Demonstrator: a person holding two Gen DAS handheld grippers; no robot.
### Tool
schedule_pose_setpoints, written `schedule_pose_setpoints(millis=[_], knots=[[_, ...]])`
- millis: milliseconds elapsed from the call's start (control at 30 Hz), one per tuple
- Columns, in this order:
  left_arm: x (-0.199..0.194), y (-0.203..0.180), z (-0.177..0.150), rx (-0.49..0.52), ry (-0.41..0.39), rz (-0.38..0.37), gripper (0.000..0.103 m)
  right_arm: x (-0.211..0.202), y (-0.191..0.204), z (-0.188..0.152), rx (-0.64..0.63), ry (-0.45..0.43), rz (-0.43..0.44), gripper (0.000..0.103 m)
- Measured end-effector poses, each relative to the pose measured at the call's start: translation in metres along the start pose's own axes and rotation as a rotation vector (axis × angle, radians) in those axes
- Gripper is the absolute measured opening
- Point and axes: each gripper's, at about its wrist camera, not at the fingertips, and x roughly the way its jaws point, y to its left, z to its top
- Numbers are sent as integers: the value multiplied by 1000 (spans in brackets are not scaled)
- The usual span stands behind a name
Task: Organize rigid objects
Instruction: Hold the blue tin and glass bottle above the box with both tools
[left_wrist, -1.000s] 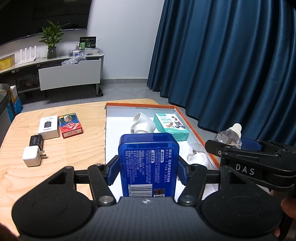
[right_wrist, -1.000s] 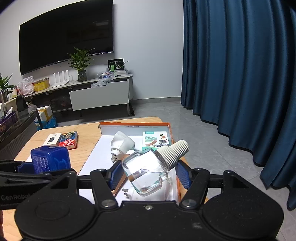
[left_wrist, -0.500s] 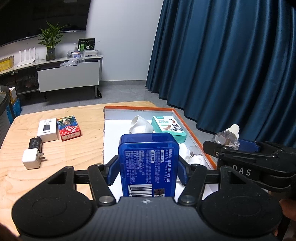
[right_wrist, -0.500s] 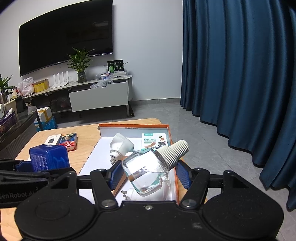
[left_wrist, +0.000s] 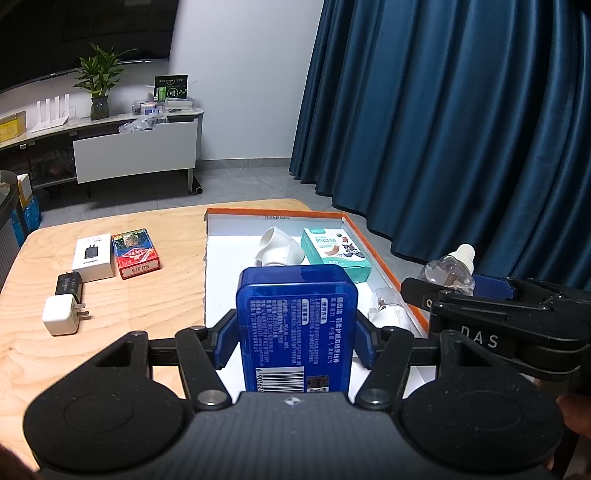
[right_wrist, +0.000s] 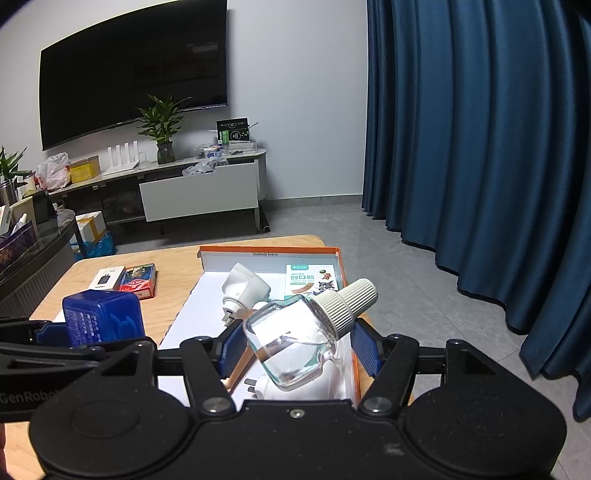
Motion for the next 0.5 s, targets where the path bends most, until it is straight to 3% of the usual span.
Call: schedule_pose_setpoints(millis=[500], knots=[[0, 0, -1, 7, 6, -5, 63, -1, 2, 0, -3, 3, 3, 75]])
